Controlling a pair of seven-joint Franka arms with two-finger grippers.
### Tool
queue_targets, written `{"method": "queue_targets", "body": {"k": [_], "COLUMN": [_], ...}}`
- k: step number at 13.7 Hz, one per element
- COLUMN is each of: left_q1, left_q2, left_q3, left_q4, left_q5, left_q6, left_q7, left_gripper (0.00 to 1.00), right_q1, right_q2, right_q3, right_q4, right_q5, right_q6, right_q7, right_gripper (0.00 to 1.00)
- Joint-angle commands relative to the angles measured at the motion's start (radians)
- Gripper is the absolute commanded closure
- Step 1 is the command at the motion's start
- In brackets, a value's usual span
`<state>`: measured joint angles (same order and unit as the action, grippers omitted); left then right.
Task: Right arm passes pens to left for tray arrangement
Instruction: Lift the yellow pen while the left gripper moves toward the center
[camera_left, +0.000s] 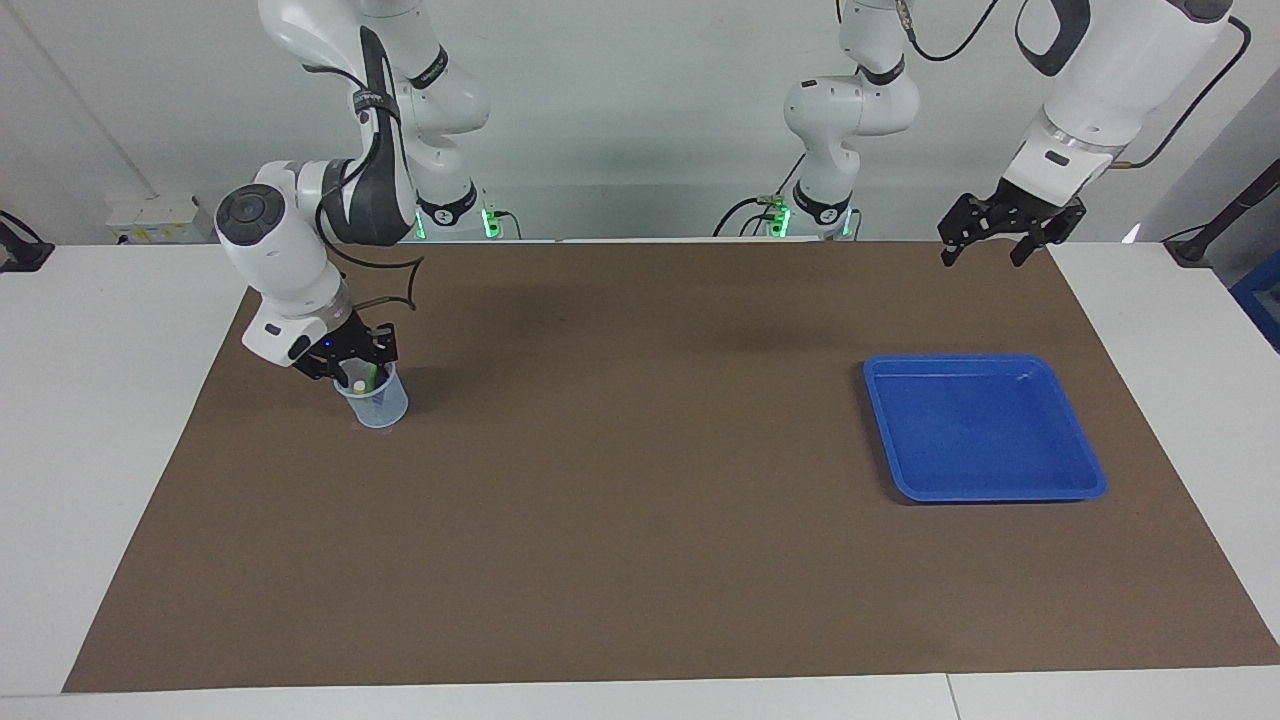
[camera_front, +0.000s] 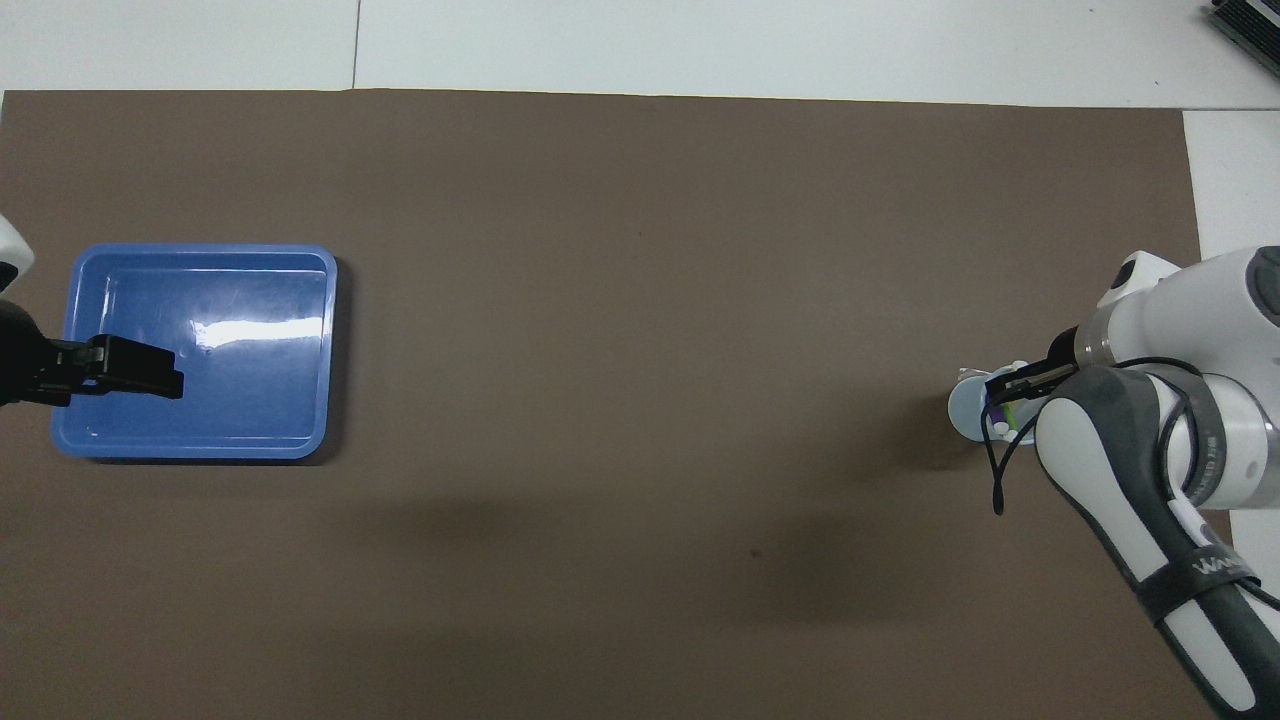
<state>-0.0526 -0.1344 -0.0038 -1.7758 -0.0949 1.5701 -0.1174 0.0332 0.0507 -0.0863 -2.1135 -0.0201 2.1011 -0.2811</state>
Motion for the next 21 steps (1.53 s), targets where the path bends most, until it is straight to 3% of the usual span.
{"method": "queue_targets", "body": {"k": [1,5,8,12,14,15,18,21], "left_q1": [-0.029,-0.098,-0.157,-0.314,-0.374,-0.381,-0.394,-0.403], "left_q2": [-0.074,-0.116,-0.158,-0.23,-0.24,-0.24,-0.24,-0.24], "left_q3": [0.011,0.011,0.008,-0.001,-0.001,-0.001,-0.001,-0.001], "left_q4": [-0.108,-0.192,-0.289,-0.457,-0.502,-0.517,-0.537,-0.542], "left_q5": [-0.139,-0.336,-0.48,-0.566,-0.62,-0.652,-0.729,-0.755], "left_q6": [0.002,0.043,0.187,0.508,0.611,0.64,0.666,0.668], "left_q7": [-0.245,-0.573,-0.886,-1.328,-1.402,-1.413,-1.414,-1.417], "left_gripper": [0.0,0.0,0.0,0.0,0.0,0.0,0.0,0.0], "right_q1": [-0.012,-0.012,-0.012,-0.029,-0.033,-0.035,-0.033,-0.027], "right_q2": [0.006,0.015,0.024,0.021,0.027,0.029,0.021,0.014], "right_q3": [0.005,0.005,0.005,0.005,0.005,0.005,0.007,0.01], "right_q4": [-0.008,-0.005,0.0,0.004,0.039,0.061,0.13,0.263], "right_q5": [0.015,0.015,0.014,0.014,0.014,0.006,0.0,-0.003], "right_q6": [0.039,0.06,0.065,0.024,-0.012,-0.035,-0.13,-0.277], "right_q7": [0.022,0.022,0.022,0.019,0.016,0.013,-0.015,-0.082], "right_gripper": [0.39,0.41,0.46,0.72,0.94,1.0,1.0,1.0]}}
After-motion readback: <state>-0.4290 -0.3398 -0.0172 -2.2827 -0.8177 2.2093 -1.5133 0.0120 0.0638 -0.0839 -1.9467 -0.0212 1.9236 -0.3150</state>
